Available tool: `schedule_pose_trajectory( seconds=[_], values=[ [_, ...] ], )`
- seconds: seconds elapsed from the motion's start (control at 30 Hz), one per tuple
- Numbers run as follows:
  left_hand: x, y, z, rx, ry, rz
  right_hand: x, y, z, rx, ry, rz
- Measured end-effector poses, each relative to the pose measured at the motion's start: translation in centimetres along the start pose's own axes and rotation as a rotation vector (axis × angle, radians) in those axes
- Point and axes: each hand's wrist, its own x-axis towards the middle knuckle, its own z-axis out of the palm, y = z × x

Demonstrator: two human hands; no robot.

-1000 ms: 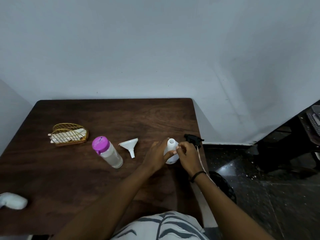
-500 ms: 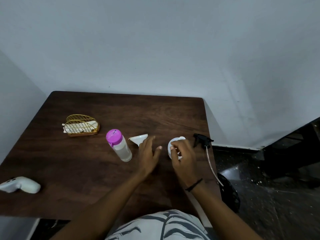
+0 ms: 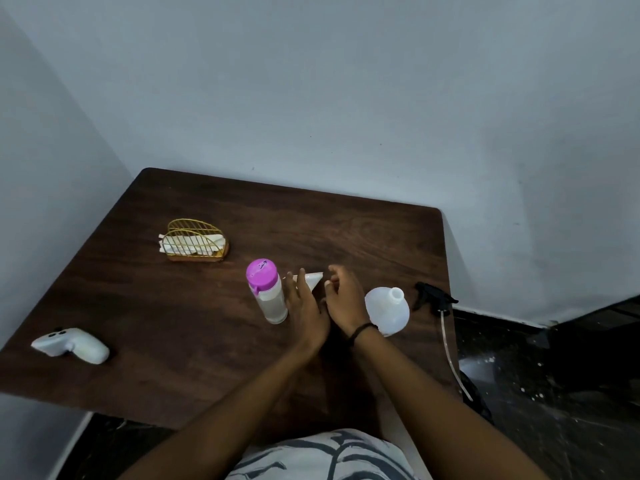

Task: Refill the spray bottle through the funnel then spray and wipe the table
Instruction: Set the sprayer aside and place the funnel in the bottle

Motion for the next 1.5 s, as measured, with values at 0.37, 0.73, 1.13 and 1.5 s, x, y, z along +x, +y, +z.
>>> schedule_pose_trajectory(
  seconds=[0.37, 0.73, 1.13, 1.5],
  values=[
    [1.5, -0.1, 0.7, -0.057, -0.060, -0.168, 2.3, 0.6, 0.4, -0.124, -0.196, 0.060],
    [1.9, -0.6, 0.5, -0.220, -0.076, -0.200, 2.3, 0.4, 1.0, 0.024, -0.249, 0.176],
    [2.4, 3.8, -1.3, -0.466, 0.026, -0.277, 2.4, -2.7, -0.6, 0.103, 0.003, 0.176],
    [4.6, 10.7, -2.5, -0.922, 0.074, -0.408, 3.4, -7.3, -7.4, 0.275, 0.164, 0.072]
  ],
)
